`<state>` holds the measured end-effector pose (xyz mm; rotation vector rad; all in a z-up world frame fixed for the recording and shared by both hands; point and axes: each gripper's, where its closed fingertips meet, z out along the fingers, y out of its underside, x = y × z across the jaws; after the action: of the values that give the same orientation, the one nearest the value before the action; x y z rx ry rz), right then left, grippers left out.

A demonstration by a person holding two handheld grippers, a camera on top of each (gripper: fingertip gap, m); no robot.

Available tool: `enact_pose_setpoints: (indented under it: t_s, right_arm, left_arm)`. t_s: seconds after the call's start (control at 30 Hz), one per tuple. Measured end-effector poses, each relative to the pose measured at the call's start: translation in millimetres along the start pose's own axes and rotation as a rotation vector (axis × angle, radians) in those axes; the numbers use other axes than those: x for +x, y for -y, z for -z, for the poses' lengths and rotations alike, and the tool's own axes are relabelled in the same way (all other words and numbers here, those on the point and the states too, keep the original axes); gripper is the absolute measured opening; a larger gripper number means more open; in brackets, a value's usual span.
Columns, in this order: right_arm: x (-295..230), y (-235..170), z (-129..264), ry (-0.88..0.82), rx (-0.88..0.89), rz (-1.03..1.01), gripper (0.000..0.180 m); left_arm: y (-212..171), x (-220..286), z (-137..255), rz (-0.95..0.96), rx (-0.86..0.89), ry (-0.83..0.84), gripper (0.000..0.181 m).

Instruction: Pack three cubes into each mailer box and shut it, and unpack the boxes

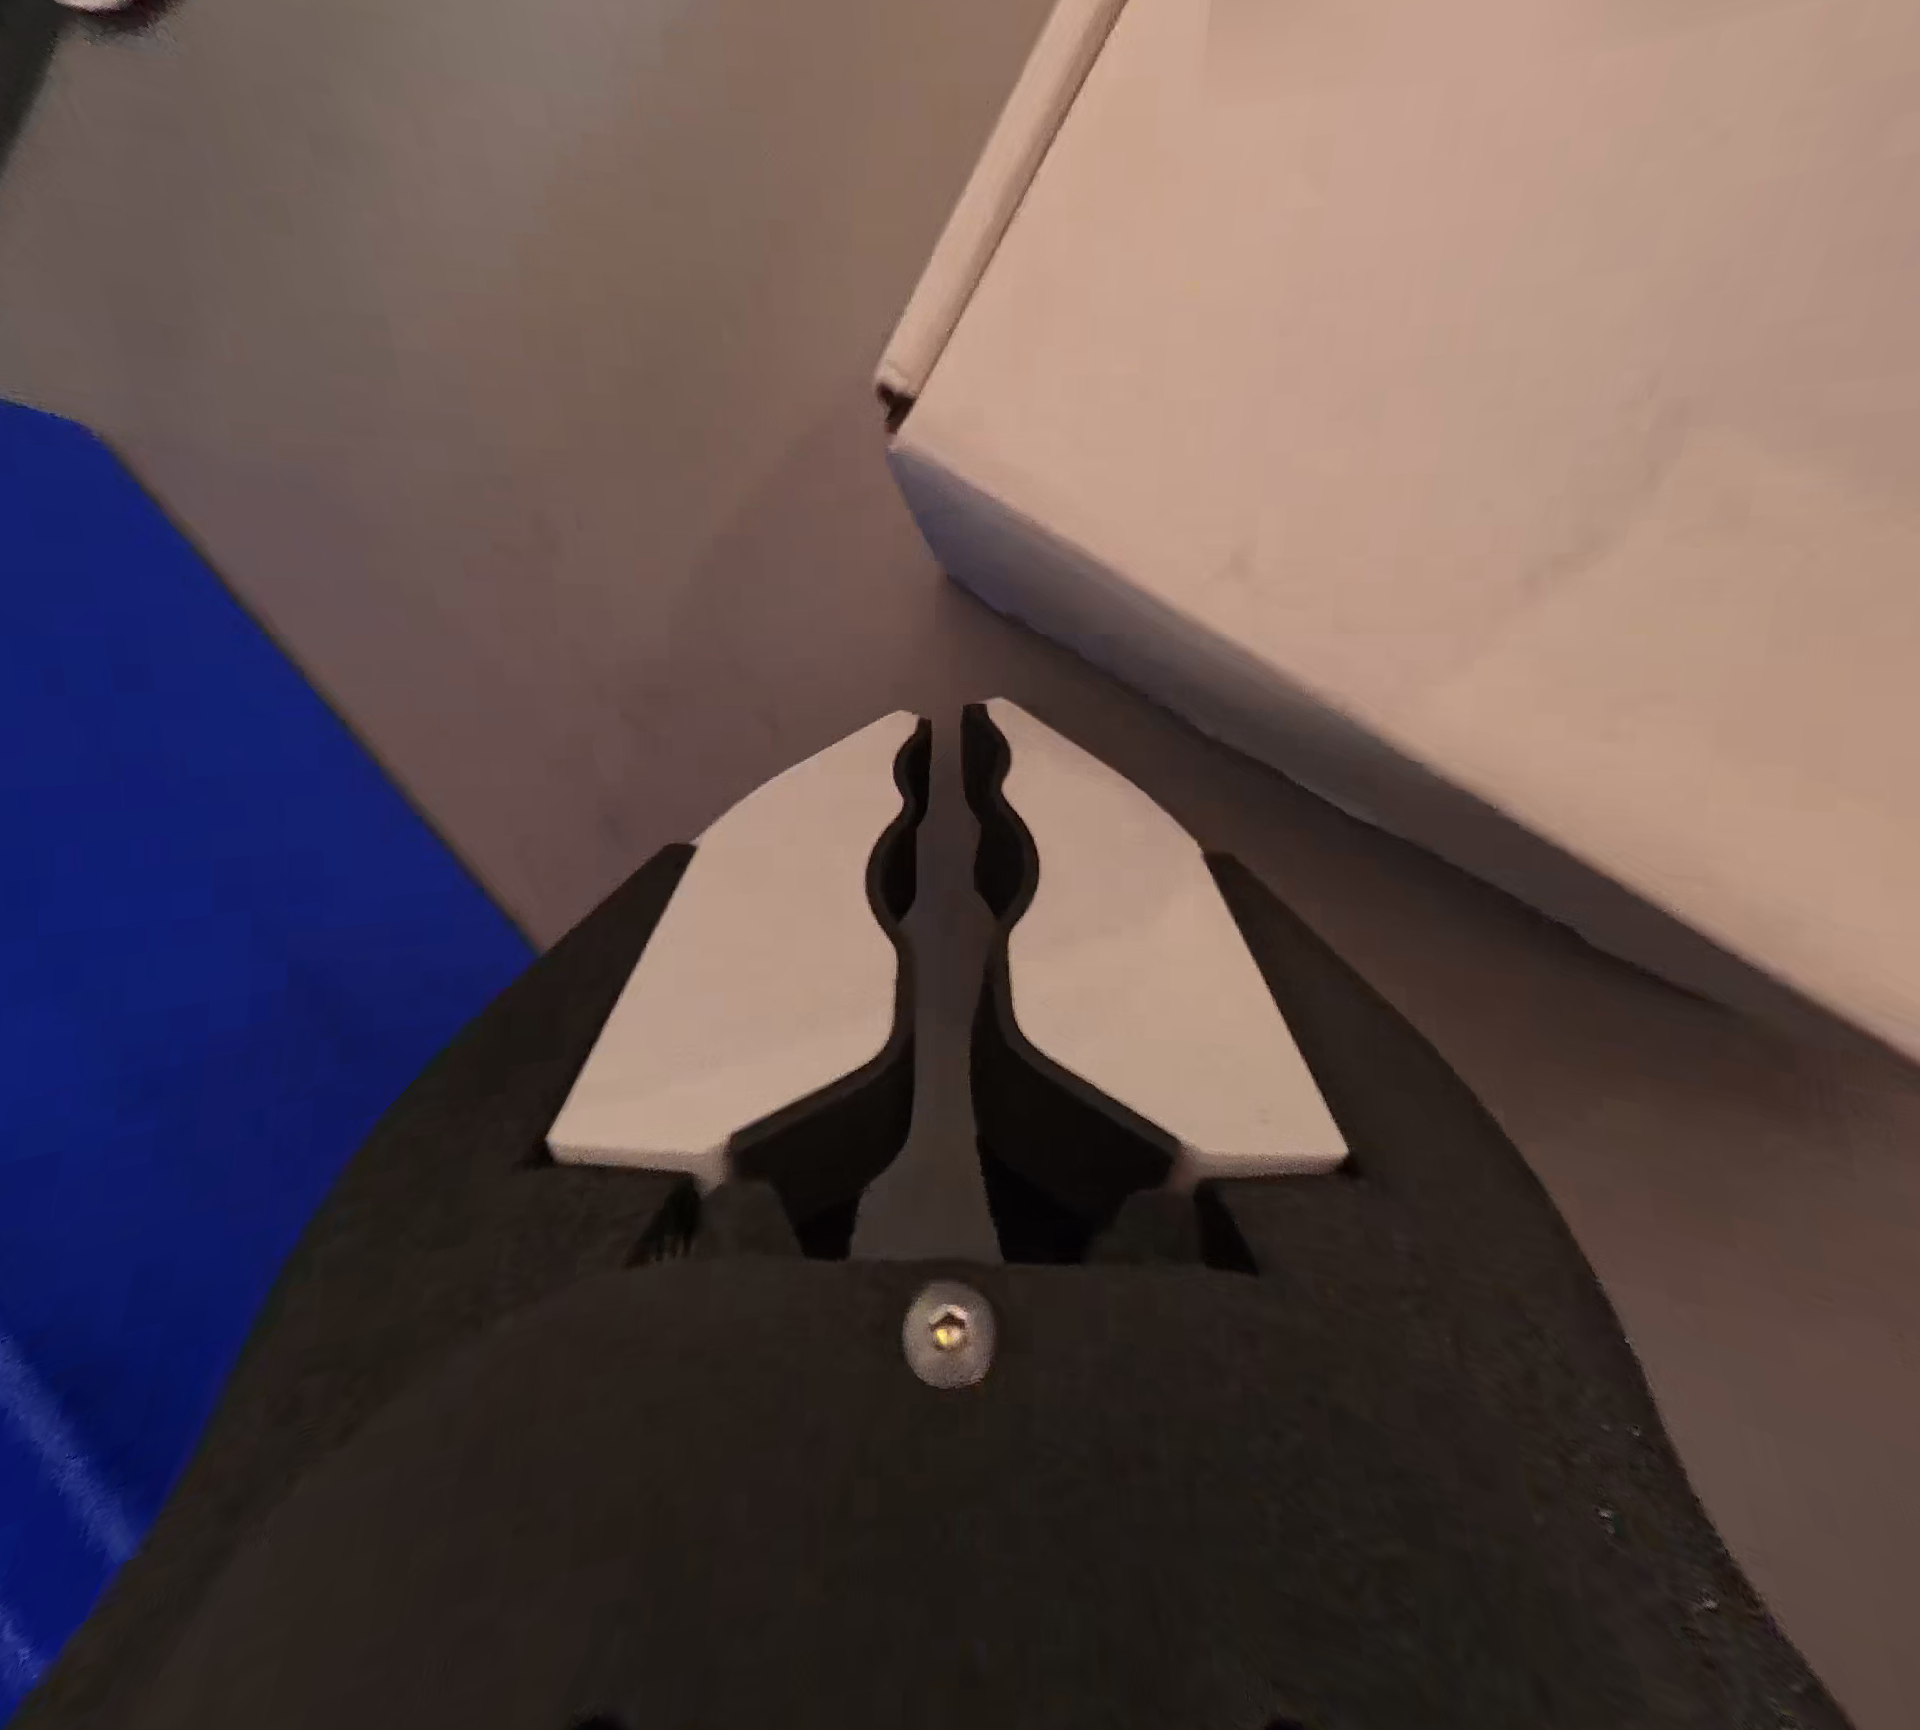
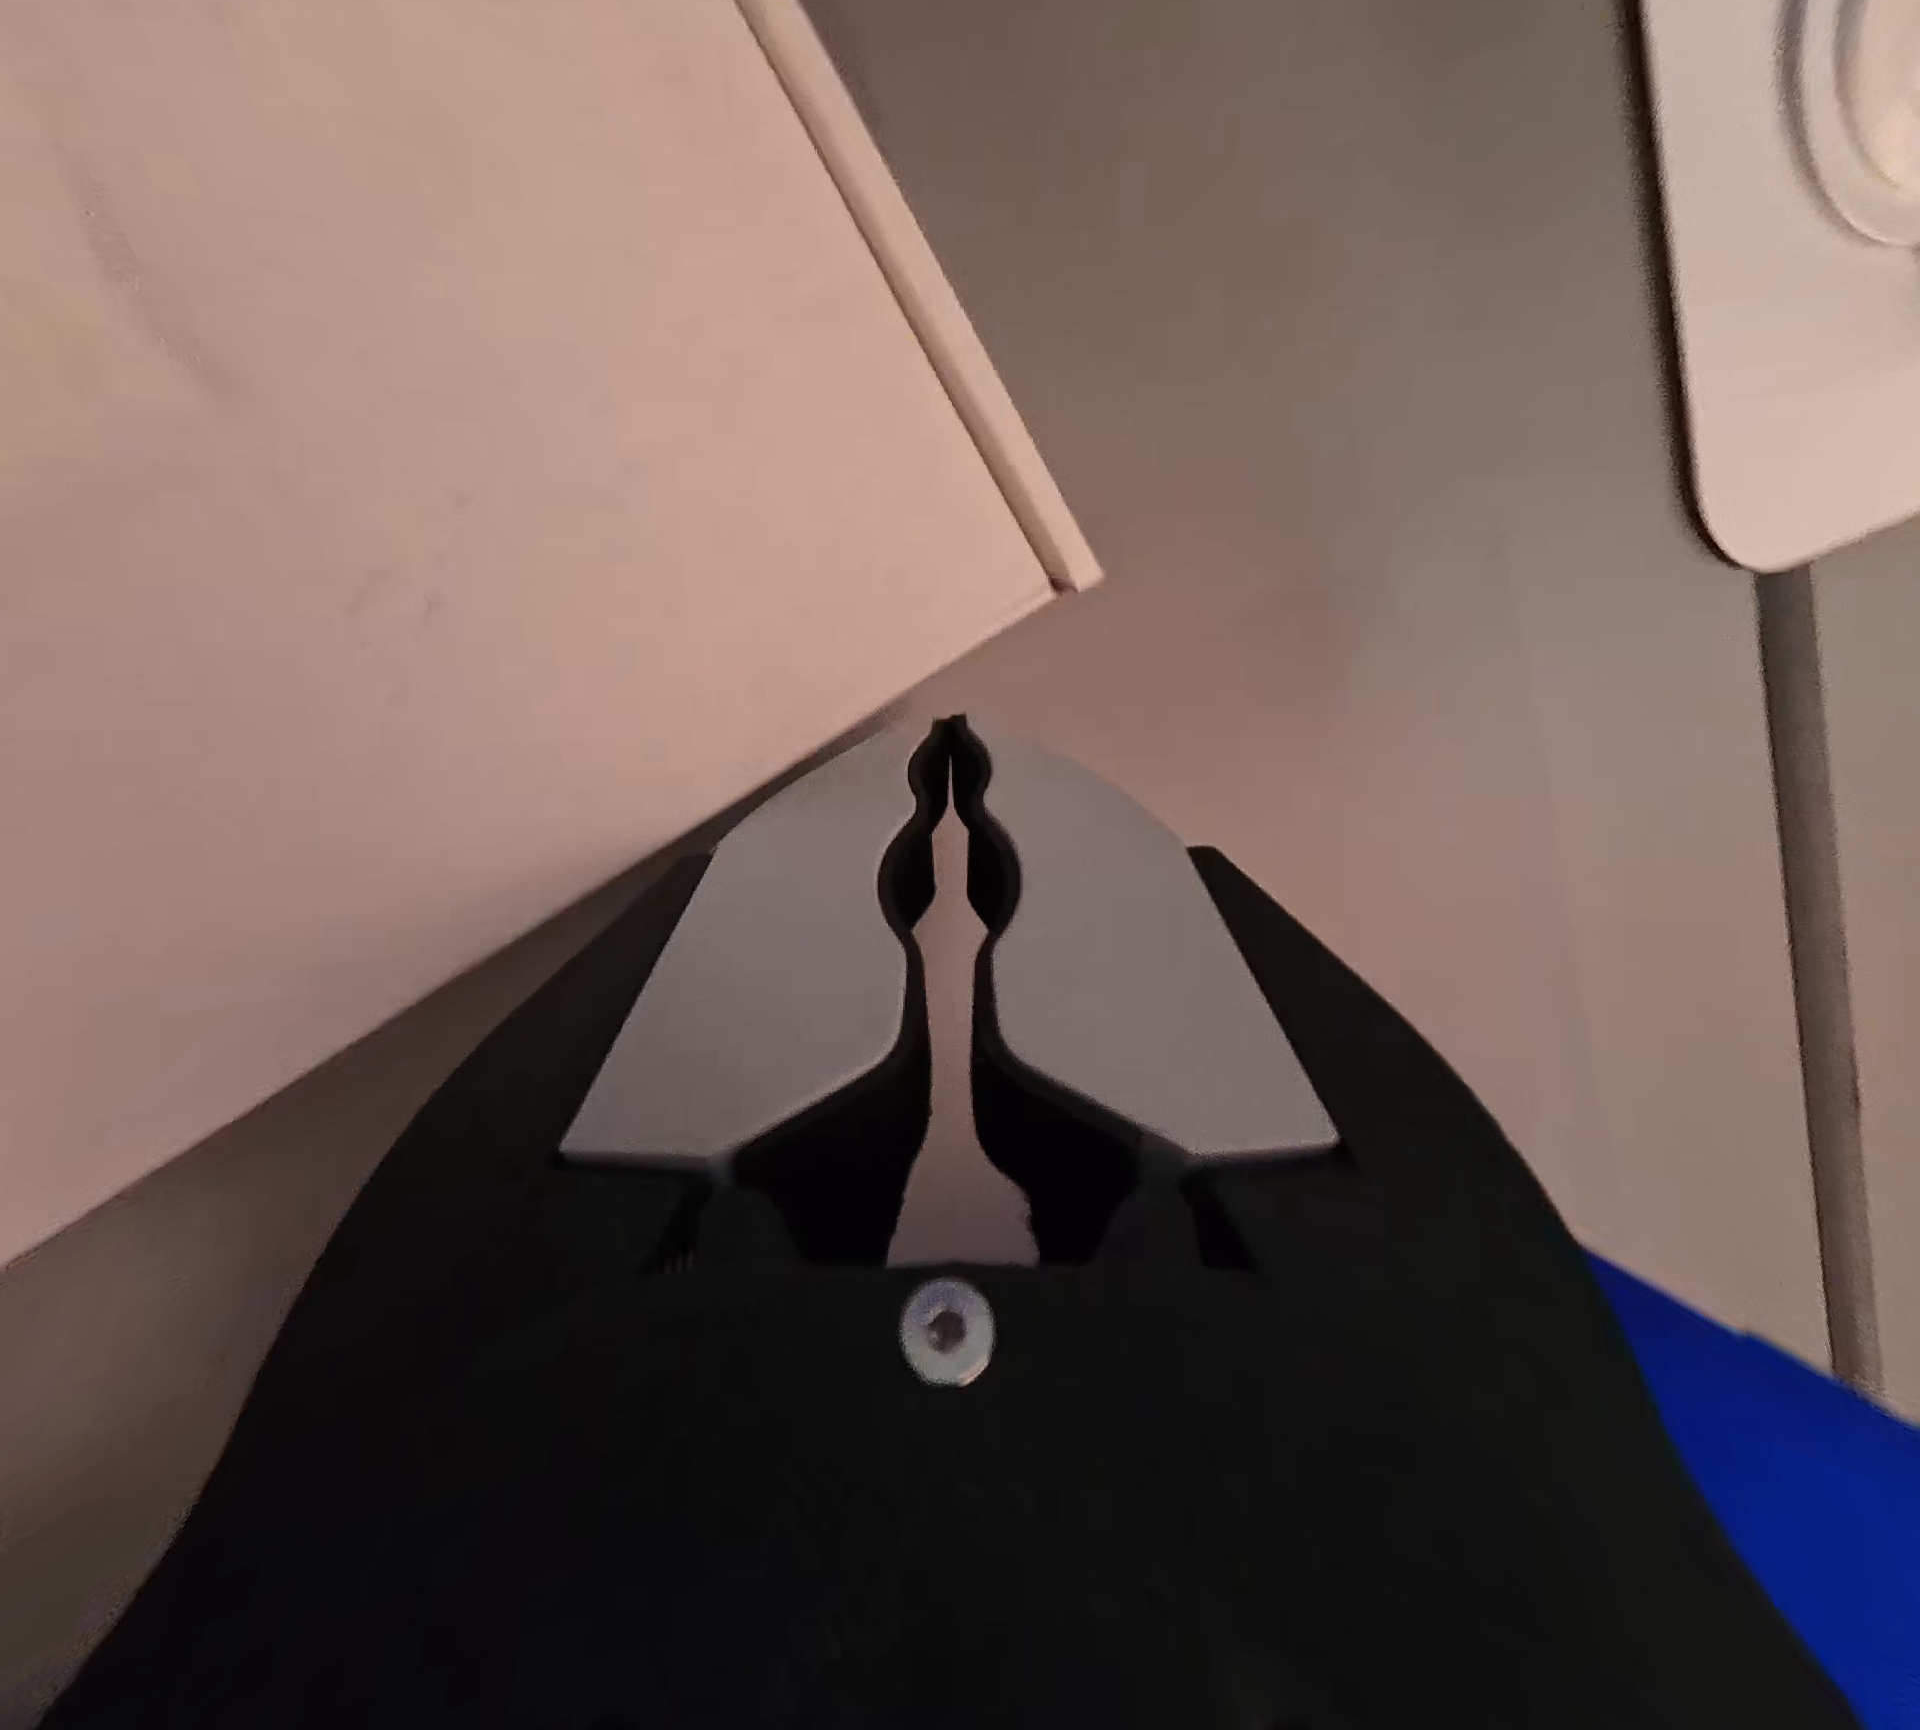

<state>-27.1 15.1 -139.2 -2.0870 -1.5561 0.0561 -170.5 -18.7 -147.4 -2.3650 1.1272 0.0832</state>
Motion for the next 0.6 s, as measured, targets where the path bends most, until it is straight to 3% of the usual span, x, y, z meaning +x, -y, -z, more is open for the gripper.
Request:
enact_pose_setpoints:
  t_s: [0.03, 0.47, 0.6]
  right_arm:
    - [0.0, 2.0, -5.5, 0.013, 0.008, 0.002, 0.001]
    - [-4.9, 2.0, -13.0, -0.054, 0.117, 0.182, 0.000]
    - [-28.9, -7.7, -3.9, 0.056, 0.120, 0.164, 0.001]
  left_arm:
    - [3.3, 3.9, -4.5, 0.005, 0.001, -0.038, 0.003]
    - [24.9, 7.9, -19.1, -0.040, 0.142, -0.087, 0.000]
    - [23.0, 20.3, -13.6, -0.014, 0.235, -0.167, 0.001]
